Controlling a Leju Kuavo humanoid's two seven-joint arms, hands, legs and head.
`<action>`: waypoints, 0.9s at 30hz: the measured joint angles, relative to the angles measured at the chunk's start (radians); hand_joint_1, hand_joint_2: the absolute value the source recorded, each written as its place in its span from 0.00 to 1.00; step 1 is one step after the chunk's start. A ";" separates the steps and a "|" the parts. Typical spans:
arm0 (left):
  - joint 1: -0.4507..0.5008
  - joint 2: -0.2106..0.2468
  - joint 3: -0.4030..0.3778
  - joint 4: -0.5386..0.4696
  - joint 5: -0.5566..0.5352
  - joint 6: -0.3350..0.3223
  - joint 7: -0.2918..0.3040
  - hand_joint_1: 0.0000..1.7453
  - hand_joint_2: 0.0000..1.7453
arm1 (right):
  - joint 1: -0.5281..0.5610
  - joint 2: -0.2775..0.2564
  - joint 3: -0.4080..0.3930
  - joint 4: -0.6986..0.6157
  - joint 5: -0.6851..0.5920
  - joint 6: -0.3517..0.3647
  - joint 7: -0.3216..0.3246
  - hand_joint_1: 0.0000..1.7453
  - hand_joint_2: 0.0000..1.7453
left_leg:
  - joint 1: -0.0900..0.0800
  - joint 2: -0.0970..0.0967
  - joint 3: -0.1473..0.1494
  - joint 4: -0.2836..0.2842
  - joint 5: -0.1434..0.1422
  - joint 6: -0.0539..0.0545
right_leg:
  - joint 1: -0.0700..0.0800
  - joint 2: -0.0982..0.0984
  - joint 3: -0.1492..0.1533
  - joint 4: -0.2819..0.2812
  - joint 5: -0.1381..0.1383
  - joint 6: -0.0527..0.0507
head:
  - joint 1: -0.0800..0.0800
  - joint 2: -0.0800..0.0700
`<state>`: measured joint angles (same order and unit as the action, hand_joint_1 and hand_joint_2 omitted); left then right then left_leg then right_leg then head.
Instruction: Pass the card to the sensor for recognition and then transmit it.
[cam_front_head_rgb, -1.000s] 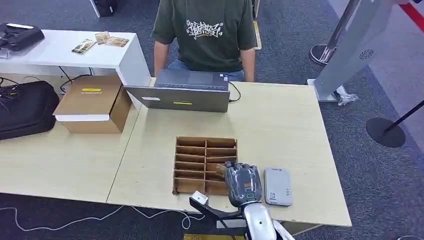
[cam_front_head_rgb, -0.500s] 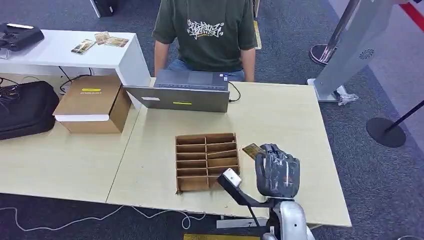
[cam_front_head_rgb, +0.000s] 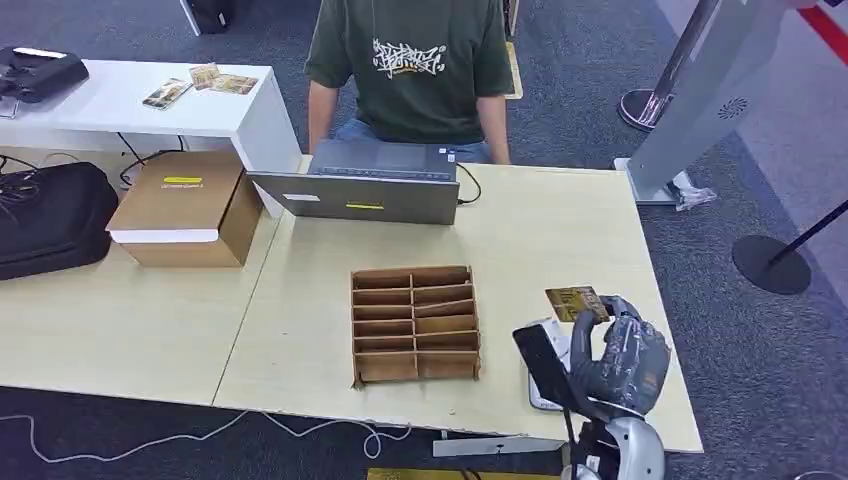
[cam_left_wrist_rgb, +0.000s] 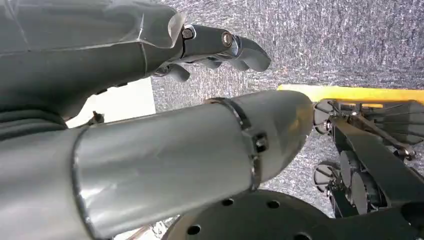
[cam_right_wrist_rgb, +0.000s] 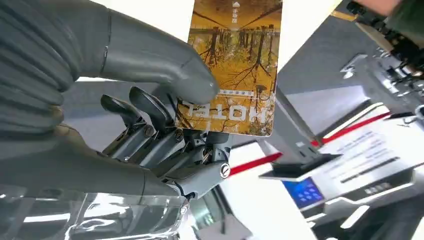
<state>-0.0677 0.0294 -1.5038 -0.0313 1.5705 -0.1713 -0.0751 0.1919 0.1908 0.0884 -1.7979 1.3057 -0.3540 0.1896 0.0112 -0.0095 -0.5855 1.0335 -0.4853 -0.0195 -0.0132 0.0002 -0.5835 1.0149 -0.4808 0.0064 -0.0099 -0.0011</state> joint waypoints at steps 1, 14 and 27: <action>0.000 -0.001 0.000 0.000 0.000 0.000 0.000 0.00 0.00 | 0.003 0.008 -0.015 -0.004 -0.029 -0.005 -0.003 1.00 1.00 | 0.000 0.000 0.000 0.000 0.000 0.000 | 0.000 0.000 0.000 0.000 0.000 0.000 | 0.000 0.000; 0.000 -0.002 0.000 0.000 0.000 0.001 0.000 0.00 0.00 | 0.028 0.067 -0.156 -0.016 -0.153 -0.005 -0.022 1.00 1.00 | 0.000 0.000 0.000 0.000 0.000 0.000 | 0.000 0.000 0.000 0.000 0.000 0.000 | 0.000 0.000; 0.000 -0.006 0.000 0.000 0.000 0.001 0.000 0.00 0.00 | 0.062 0.093 -0.309 -0.052 -0.183 -0.027 -0.024 1.00 1.00 | 0.000 0.000 0.000 0.000 0.000 0.000 | 0.000 0.000 0.000 0.000 0.000 0.000 | 0.000 0.000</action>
<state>-0.0678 0.0237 -1.5038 -0.0313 1.5705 -0.1701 -0.0748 0.2541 0.2842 -0.2204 -1.8501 1.1223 -0.3815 0.1659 0.0111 -0.0094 -0.5855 1.0335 -0.4855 -0.0194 -0.0132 0.0002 -0.5835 1.0148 -0.4809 0.0064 -0.0099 -0.0012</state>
